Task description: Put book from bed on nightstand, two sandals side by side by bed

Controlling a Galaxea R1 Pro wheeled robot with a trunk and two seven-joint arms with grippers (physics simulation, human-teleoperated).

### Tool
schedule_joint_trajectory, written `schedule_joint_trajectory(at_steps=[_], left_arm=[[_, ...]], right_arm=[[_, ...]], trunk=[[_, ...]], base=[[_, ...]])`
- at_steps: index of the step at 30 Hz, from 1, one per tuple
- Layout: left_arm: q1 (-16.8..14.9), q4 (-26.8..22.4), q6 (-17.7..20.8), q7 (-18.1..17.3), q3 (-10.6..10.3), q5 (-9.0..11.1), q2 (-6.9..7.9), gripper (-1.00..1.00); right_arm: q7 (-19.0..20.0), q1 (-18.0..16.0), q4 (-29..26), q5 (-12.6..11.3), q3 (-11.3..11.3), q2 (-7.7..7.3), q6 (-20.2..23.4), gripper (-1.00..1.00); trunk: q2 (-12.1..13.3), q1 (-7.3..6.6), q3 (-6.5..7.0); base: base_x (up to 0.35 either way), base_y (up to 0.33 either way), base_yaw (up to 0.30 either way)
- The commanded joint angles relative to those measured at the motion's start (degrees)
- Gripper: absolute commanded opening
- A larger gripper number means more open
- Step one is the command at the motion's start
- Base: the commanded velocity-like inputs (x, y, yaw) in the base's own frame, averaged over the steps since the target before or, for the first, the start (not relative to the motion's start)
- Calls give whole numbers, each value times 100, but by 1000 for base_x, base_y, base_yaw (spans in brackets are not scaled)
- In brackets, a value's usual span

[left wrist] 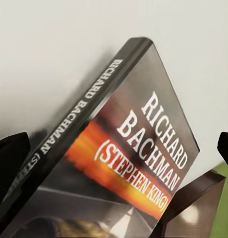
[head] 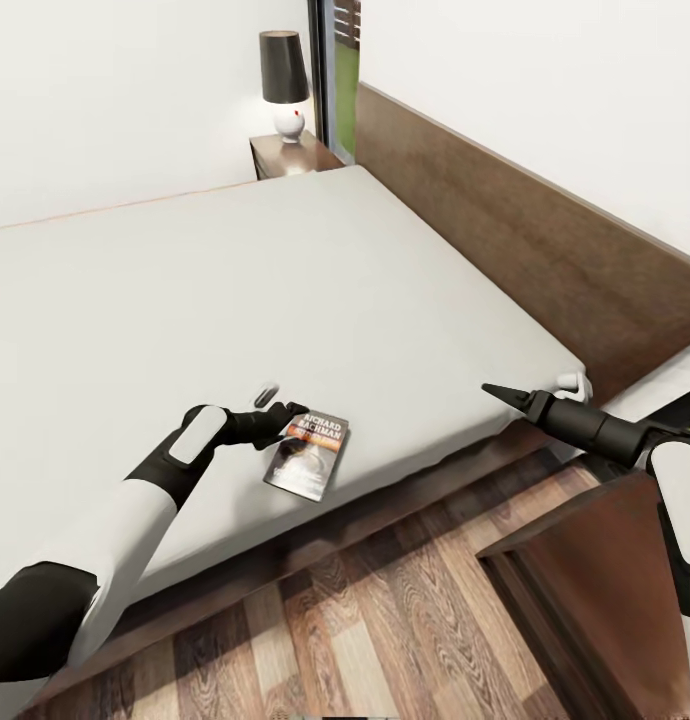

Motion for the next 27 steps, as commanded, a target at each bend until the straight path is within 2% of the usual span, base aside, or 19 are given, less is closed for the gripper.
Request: schedule_joint_trajectory(at_steps=[1,27], left_arm=[[0,-5,13,66,-35,34,7,100],[3,-18,6,41,4,34,8,100]], right_arm=[[59,-4,0,54,-8,1,23,100],[59,-4,0,54,-8,1,23,100]], trunk=[[-2,-1,-4],[-2,-1,-4]], base=[[-112,-62,0],[-52,-22,0]])
